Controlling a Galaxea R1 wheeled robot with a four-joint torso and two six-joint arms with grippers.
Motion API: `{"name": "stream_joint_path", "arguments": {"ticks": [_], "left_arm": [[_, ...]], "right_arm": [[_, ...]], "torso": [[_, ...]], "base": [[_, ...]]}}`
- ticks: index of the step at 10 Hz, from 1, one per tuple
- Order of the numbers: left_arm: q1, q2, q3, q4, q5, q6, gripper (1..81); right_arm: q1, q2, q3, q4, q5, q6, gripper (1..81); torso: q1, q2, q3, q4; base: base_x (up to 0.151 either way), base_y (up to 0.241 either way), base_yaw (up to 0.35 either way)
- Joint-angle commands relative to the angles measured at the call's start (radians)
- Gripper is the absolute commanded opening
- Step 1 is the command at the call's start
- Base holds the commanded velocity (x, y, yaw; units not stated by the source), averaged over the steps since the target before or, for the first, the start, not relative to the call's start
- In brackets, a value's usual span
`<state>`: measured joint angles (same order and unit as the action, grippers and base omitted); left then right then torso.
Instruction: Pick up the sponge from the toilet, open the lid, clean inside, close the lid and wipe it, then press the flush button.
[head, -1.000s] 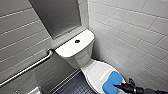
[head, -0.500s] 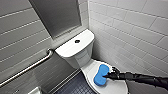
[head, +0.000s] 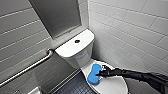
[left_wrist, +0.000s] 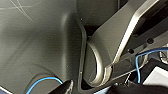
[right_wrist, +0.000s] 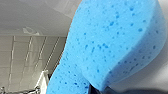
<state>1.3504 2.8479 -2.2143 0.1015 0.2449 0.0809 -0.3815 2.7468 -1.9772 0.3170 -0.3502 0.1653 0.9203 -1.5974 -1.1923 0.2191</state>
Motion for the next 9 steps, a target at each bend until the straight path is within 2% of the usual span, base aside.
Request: {"name": "stream_joint_path", "arguments": {"ticks": [1, 2, 3, 4, 6, 9], "left_arm": [[0.003, -0.019, 0.010, -0.005, 0.091, 0.007, 81.1], [0.003, -0.021, 0.010, -0.006, 0.088, 0.007, 81.1], [0.005, -0.016, 0.010, -0.005, 0.088, 0.005, 81.1], [0.005, -0.014, 0.011, -0.005, 0.088, 0.005, 81.1], [0.003, -0.016, 0.011, -0.005, 0.088, 0.007, 81.1], [0.003, -0.021, 0.010, -0.005, 0.086, 0.007, 81.1]], "right_arm": [[0.132, 0.147, -0.155, 0.043, -0.075, 0.017, 1.0], [0.103, 0.170, -0.182, 0.053, -0.062, 0.077, 1.0], [0.085, 0.199, -0.198, 0.041, -0.020, 0.108, 1.0], [0.069, 0.210, -0.199, 0.002, -0.019, 0.109, 1.0], [0.016, 0.176, -0.173, -0.032, -0.036, 0.111, 1.0], [-0.058, 0.043, -0.063, -0.044, -0.035, 0.115, 1.0]], "torso": [[0.000, 0.000, 0.000, 0.000], [0.000, 0.000, 0.000, 0.000], [0.000, 0.000, 0.000, 0.000], [0.000, 0.000, 0.000, 0.000], [0.000, 0.000, 0.000, 0.000], [0.000, 0.000, 0.000, 0.000]], "base": [[0.000, 0.000, 0.000], [0.000, 0.000, 0.000], [0.000, 0.000, 0.000], [0.000, 0.000, 0.000], [0.000, 0.000, 0.000], [0.000, 0.000, 0.000]]}}
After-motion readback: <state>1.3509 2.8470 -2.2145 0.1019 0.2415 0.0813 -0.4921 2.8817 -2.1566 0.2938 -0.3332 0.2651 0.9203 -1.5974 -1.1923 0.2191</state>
